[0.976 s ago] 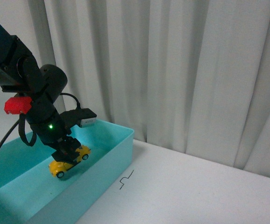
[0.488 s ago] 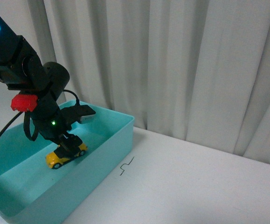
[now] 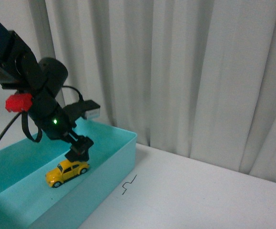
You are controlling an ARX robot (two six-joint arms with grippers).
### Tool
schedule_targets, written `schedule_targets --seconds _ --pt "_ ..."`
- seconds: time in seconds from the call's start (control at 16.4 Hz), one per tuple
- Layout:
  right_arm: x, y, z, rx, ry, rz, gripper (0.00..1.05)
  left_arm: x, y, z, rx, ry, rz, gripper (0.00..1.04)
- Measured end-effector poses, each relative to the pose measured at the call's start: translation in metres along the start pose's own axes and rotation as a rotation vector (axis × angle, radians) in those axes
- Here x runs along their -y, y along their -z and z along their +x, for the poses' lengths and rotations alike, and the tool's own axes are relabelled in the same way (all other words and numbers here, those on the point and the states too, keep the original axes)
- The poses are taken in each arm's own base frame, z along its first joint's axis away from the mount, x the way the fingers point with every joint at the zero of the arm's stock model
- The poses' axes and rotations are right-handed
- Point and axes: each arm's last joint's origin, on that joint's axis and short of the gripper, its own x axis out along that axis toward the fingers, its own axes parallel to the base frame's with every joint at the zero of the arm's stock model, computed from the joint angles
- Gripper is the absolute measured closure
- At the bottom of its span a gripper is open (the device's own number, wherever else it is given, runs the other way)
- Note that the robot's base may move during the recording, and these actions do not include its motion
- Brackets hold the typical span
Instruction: Wind up and store yellow beetle toy
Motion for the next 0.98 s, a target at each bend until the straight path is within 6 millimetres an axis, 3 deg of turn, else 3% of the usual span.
schedule_targets --seconds 0.12,0.24,0.49,0.61,0.79,0.85,0.98 --pt "0.000 0.000 0.000 -0.001 0.000 0.000 0.07 -0.007 -0.017 -0.050 0.220 -0.034 -0.003 0.07" --pt "0.000 0.000 0.000 0.000 0.000 0.000 0.07 -0.004 -0.015 -0.087 0.324 -0.062 -0.004 0.07" --pt "0.000 0.000 0.000 0.000 0.000 0.000 0.07 0.034 0.010 -0.181 0.619 -0.118 -0.057 0.07" --pt "0.000 0.000 0.000 -0.001 0.000 0.000 0.07 0.054 0.028 -0.215 0.714 -0.148 -0.095 0.07" --pt "0.000 0.000 0.000 -0.001 0.000 0.000 0.07 0.077 0.053 -0.241 0.796 -0.169 -0.150 0.07" --pt "0.000 0.000 0.000 0.000 0.000 0.000 0.07 0.090 0.063 -0.246 0.987 -0.226 -0.197 0.20" --pt "0.000 0.000 0.000 -0.001 0.000 0.000 0.07 0.119 0.084 -0.230 1.100 -0.176 -0.275 0.46"
